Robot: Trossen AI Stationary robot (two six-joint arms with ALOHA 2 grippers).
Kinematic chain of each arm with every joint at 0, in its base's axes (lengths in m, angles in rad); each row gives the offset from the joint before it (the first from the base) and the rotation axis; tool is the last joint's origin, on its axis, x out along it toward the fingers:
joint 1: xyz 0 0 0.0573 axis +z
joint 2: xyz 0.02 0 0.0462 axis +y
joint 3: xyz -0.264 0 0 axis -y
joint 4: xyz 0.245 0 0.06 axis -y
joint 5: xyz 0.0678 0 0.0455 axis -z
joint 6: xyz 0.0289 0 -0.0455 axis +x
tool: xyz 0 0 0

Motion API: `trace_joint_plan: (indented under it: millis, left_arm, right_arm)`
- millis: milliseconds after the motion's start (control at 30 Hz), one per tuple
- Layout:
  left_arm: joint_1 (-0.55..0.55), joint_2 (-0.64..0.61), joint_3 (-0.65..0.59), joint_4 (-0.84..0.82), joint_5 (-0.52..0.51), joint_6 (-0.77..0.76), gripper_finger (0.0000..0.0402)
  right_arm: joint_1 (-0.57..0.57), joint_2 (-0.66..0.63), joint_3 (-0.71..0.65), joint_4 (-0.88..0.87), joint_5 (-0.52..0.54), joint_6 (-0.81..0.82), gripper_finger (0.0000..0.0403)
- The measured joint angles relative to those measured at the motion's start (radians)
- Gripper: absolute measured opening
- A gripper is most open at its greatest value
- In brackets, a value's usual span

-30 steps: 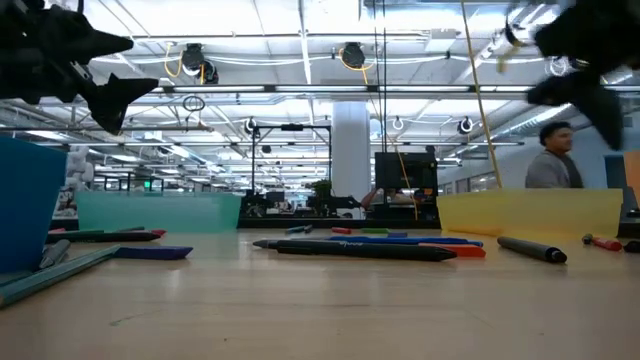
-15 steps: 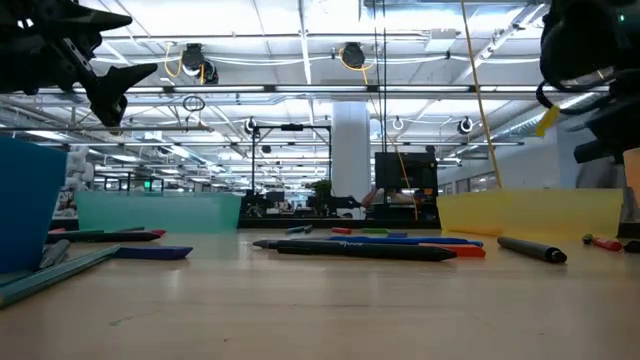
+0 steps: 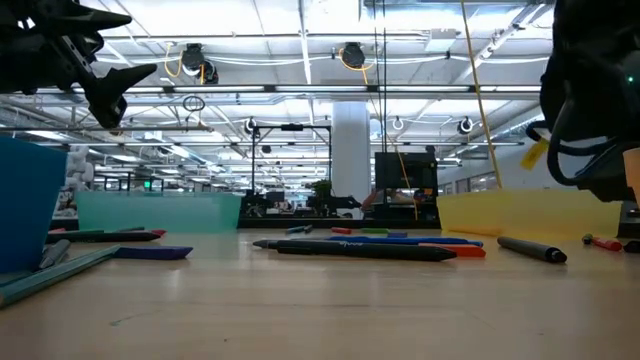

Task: Sort crayons/erasers/pens/pencils in bins
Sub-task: Put the brown pencil into the yellow bin

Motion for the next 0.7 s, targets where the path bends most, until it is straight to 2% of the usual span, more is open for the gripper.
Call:
trace_joint_plan:
  millis: [167, 400, 700]
  left_arm:
    - [0.0, 0.0, 0.0, -0.001, -0.002, -0.017, 0.0278]
    - [0.0, 0.0, 0.0, -0.005, -0.078, -0.009, 0.0278]
    - [0.0, 0.0, 0.0, -0.004, -0.139, 0.027, 0.0278]
  right_arm:
    - [0.034, -0.005, -0.001, 0.007, 0.041, 0.021, 0.0069]
    - [0.049, -0.004, -0.002, 0.008, 0.056, 0.02, 0.0022]
    - [0.049, -0.041, 0.04, -0.011, 0.056, -0.031, 0.0017]
